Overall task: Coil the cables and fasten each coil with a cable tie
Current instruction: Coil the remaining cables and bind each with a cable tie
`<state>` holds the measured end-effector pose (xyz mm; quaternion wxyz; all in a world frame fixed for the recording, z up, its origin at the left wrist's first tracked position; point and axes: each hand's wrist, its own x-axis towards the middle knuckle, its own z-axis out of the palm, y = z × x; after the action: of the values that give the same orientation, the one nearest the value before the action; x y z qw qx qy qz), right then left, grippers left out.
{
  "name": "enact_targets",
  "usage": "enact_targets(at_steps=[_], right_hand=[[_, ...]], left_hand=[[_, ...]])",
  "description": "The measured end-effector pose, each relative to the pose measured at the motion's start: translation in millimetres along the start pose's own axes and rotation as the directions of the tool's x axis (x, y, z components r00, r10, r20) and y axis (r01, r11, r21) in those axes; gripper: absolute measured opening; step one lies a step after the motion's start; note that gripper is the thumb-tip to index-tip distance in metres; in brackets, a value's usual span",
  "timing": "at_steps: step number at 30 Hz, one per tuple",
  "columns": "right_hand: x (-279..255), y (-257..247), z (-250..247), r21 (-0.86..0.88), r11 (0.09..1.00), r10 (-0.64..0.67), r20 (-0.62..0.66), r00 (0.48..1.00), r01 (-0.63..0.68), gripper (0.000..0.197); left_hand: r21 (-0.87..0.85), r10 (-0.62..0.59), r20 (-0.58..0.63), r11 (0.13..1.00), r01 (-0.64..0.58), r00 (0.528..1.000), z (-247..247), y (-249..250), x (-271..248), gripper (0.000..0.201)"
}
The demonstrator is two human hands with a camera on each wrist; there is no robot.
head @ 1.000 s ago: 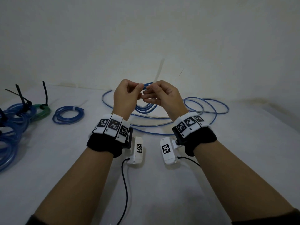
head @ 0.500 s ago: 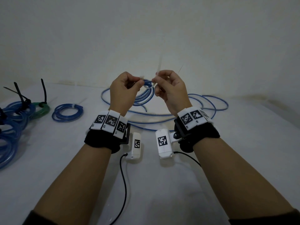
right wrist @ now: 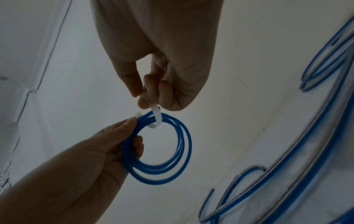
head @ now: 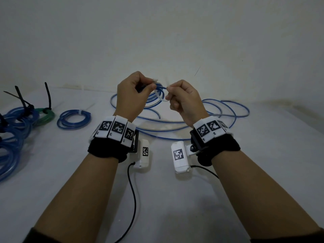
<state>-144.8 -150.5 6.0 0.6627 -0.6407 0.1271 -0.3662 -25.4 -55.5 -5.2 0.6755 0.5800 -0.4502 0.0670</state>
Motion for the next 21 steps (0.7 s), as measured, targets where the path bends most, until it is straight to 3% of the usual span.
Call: enact_targets(at_steps=[4,10,21], right_hand=[[-1.6,3.6,1.4,-0.011,1.000,-0.003,0.010,1.000,0.003,0.029],[-4.7,6.1,0.5,-0.043,0.999,0.023,0.021,1.000,-0.022,0.015],[-3.8,5.4,-0.6,-0.049,0.998,0.046,-0.016,0.999,-0.047,0.021]], left_hand=[[0.049,0.029,0.032,0.998,-0.031,0.999,5.3,0.4,-3.5,0.005],[0.078,0.045,0.035,0.996,-0.048,0.998,6.8,0.7,-3.5,0.008],[0.079,0.069,0.090,0.994,-0.077,0.993,9.3,1.2,-6.2,0.006]])
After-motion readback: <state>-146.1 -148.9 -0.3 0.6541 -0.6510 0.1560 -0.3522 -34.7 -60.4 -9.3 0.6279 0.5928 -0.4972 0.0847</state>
